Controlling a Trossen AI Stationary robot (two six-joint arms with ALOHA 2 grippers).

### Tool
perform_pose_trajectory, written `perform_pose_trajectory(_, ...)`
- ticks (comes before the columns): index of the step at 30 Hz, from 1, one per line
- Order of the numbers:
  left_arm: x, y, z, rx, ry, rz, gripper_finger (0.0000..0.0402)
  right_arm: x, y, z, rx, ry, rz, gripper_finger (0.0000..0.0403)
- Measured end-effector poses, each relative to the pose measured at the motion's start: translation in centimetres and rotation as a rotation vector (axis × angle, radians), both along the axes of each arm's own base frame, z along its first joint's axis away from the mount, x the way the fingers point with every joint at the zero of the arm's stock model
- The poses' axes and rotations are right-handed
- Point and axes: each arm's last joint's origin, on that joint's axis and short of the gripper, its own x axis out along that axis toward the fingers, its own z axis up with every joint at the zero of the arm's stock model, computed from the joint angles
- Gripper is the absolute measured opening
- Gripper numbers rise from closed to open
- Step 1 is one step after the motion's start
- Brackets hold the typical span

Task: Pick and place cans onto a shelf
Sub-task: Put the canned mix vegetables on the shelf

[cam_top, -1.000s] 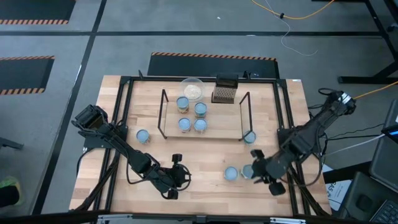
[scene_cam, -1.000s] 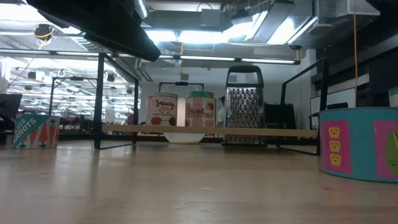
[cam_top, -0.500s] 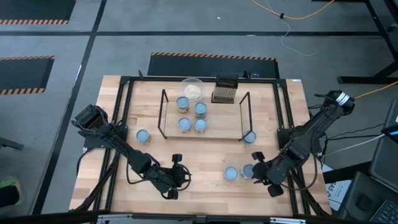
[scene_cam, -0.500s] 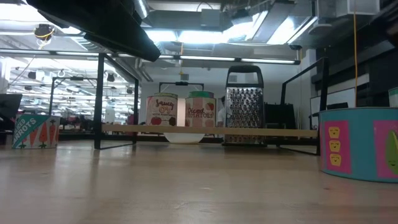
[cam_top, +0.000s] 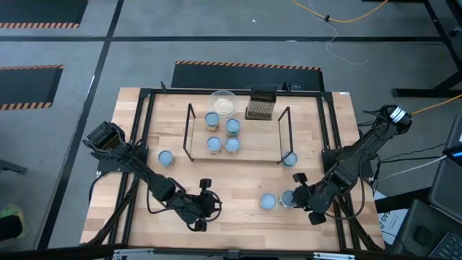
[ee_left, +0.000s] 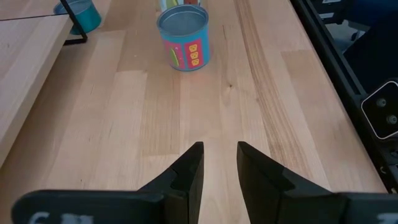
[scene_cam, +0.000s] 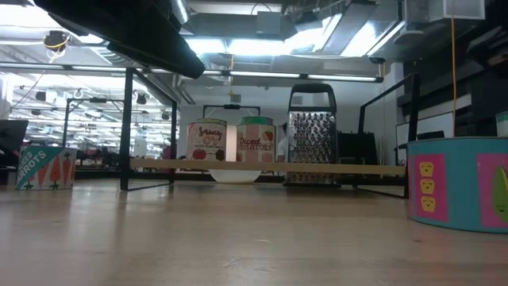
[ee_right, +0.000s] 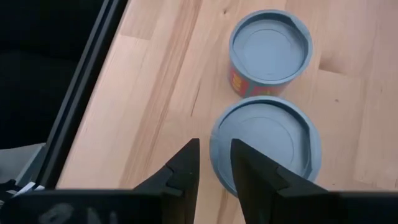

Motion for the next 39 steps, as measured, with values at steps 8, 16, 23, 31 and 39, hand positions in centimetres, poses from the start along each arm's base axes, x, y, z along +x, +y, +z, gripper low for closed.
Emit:
perform_pose_trajectory(8,0.0,0.0,0.0,0.0,0.0,0.0,0.0089,0.0,0.0,0.0,-0.001,0.0,0.0,0.0095)
perform_pose_trajectory(16,0.0,0.0,0.0,0.0,0.0,0.0,0.0089,0.3,0.3,-1.0,-0.037,0.032,0.003,0.0095)
perform_pose_trajectory(23,0.0,0.0,0.0,0.001,0.0,0.001,0.0089,0.8,0.8,-2.0,-0.078,0.052,0.0,0.0095)
perform_pose_trajectory(31,0.0,0.0,0.0,0.001,0.0,0.001,0.0089,0.8,0.8,-2.2,-0.079,0.059,0.002,0.0095)
perform_pose_trajectory(39,0.0,0.0,0.0,0.001,0.0,0.001,0.0089,0.8,0.8,-2.2,-0.077,0.064,0.002,0.007)
